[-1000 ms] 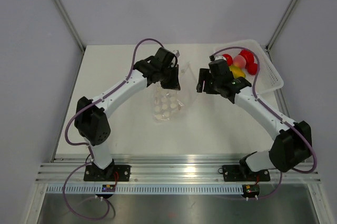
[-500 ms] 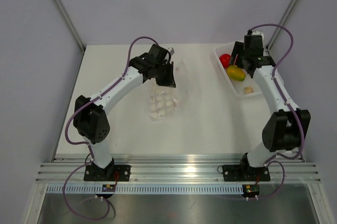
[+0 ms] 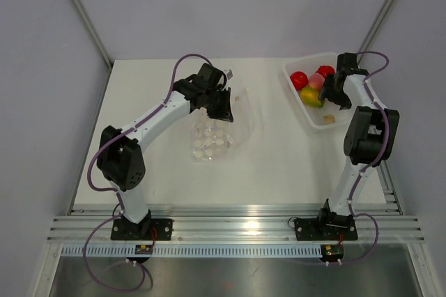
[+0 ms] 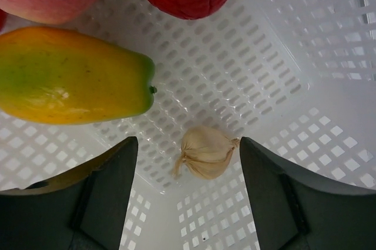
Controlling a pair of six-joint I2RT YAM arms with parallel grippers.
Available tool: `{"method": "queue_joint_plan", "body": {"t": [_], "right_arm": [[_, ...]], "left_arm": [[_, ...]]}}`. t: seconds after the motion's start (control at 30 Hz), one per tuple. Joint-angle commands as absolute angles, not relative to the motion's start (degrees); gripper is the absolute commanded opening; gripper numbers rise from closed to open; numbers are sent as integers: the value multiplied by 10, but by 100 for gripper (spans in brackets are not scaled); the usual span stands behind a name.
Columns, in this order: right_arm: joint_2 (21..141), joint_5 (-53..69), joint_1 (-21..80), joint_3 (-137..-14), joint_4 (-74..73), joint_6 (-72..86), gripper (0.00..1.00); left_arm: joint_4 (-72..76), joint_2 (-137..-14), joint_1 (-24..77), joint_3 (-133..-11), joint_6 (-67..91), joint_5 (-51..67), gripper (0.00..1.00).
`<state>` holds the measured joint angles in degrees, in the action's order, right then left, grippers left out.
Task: Place the food in the zip-top bag and seal the zipper
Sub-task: Pick up the fake fruit from the bin.
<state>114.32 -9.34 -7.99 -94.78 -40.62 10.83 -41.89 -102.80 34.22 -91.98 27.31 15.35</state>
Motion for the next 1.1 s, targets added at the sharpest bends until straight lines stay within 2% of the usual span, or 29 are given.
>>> {"method": "queue_joint_plan", "body": {"t": [0.0,0.2,0.43,0.63,0.77,1.07], "right_arm": [[1163,-75,-82,-961,-427,98,78],[1194,-69,-86,-949,-419,98,76],[1201,-49,-98,-908,-406,118,66],[1176,-25,-98,-889,-396,132,52],[1140,-14,-98,-889,-400,138,35],[1013,-16,-98,-897,-417,160,35]], "left_arm": [[-392,-1012,342,-925,260,178,0],[-392,-1019,342,-933,258,185,0],[-392,-1019,342,-927,258,185,0],[-390,-1013,342,-923,263,185,0],[-389,-1011,342,-923,267,189,0],[-401,-1041,353,-979,283,195,0]]}}
